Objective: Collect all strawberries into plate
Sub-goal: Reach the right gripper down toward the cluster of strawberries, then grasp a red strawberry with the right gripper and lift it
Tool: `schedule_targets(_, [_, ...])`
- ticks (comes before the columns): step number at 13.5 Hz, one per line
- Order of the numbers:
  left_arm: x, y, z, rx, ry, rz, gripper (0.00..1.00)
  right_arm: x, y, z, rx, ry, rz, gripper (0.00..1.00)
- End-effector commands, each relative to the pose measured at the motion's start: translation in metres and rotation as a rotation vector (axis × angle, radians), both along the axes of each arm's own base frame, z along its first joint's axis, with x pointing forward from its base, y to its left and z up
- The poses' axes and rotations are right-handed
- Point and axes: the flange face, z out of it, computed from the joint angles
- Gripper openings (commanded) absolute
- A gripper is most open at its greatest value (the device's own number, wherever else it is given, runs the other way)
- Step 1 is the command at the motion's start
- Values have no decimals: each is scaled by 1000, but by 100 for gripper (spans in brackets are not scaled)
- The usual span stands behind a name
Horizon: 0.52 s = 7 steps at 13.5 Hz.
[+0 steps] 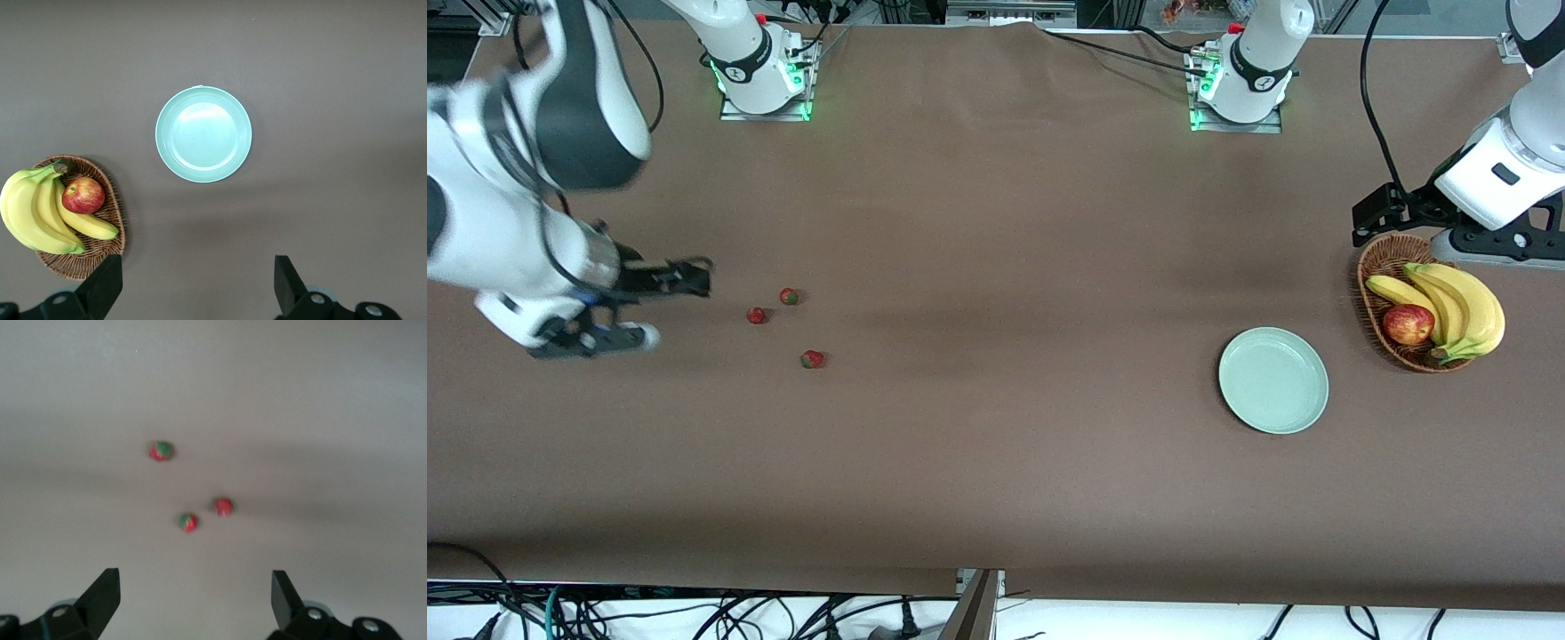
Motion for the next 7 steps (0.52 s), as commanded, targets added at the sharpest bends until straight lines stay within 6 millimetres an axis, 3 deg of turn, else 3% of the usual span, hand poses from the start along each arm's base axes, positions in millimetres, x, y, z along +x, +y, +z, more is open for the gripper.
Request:
schedule_targets(1, [0, -2, 4, -5, -2, 8, 100, 21, 38, -71, 16, -20, 24, 100])
schedule_targets(4, [0, -3, 5, -5, -3, 6, 100, 25, 57, -141, 20, -23, 30, 100])
schedule_targets(7, [0, -2, 4, -5, -2, 8, 100, 7, 55, -195, 21, -28, 31, 100])
